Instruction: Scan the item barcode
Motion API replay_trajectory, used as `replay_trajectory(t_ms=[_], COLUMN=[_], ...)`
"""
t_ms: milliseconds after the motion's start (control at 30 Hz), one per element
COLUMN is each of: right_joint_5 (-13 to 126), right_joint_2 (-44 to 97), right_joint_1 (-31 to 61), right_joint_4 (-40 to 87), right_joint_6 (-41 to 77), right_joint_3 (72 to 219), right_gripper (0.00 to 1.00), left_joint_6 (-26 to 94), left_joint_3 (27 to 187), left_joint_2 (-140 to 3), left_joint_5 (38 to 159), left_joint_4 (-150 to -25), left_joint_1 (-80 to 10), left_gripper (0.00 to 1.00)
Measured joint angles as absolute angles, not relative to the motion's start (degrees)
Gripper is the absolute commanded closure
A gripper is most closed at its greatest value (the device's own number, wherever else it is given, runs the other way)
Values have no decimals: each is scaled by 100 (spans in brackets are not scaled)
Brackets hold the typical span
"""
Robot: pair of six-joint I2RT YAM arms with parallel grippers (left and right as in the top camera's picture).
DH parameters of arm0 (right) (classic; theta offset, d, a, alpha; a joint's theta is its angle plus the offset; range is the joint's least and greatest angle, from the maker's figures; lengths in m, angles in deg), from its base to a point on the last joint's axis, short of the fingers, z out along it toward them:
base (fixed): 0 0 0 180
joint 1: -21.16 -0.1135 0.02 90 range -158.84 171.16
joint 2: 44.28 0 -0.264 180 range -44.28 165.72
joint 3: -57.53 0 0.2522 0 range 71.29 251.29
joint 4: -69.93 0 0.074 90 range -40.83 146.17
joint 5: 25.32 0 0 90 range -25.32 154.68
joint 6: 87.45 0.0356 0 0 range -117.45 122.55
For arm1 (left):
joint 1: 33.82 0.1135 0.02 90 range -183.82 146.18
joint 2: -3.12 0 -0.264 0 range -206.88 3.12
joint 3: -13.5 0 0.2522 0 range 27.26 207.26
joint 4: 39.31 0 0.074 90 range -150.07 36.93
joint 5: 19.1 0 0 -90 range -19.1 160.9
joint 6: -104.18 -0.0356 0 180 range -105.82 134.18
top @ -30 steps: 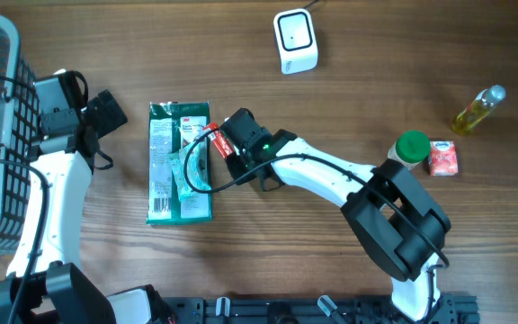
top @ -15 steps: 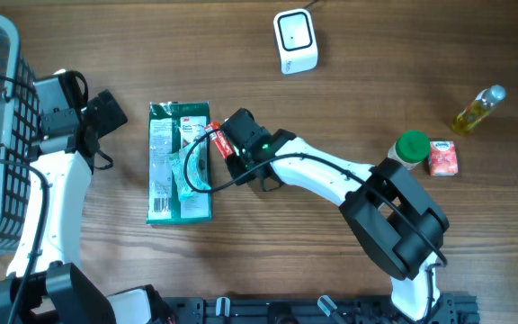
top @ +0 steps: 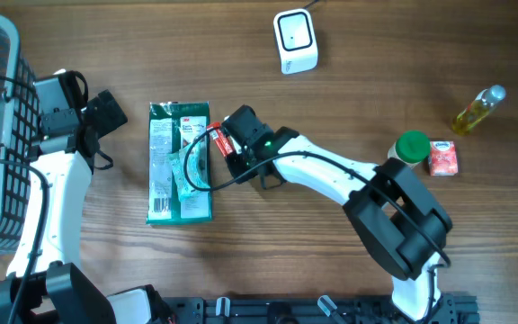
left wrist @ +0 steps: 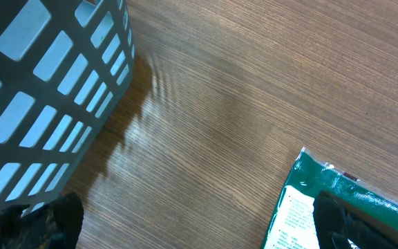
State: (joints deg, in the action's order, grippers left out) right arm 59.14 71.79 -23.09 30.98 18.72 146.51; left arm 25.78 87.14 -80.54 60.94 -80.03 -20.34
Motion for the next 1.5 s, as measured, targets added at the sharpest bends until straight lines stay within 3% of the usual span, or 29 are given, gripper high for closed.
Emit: replay_trajectory(t_ms=[367,667,867,1500], right_joint_5=[5910,5899,6028,5674], right_joint_2=[6971,7218,7330,6722], right_joint_1=[-2276,-2497,-2562,-2516], right_joint_4=[2838,2838,2851,3047], right_joint_6=[2442,2722,2812,1881], right_joint_3=[14730,14730,14739,14748], right_gripper=[64,64,96,95], left_joint_6=[2578,2578,2578,2578], left_joint_3=[8714,8714,8714,8714], left_joint_2=[-8054,-8054,-8054,-8054], left_joint_5=[6094,6094,6092,6094], left_joint_4=[-8003,-8003,-8003,-8003], left_joint_1=[-2034,-2034,-2034,-2034], left_gripper=[0,0,0,0])
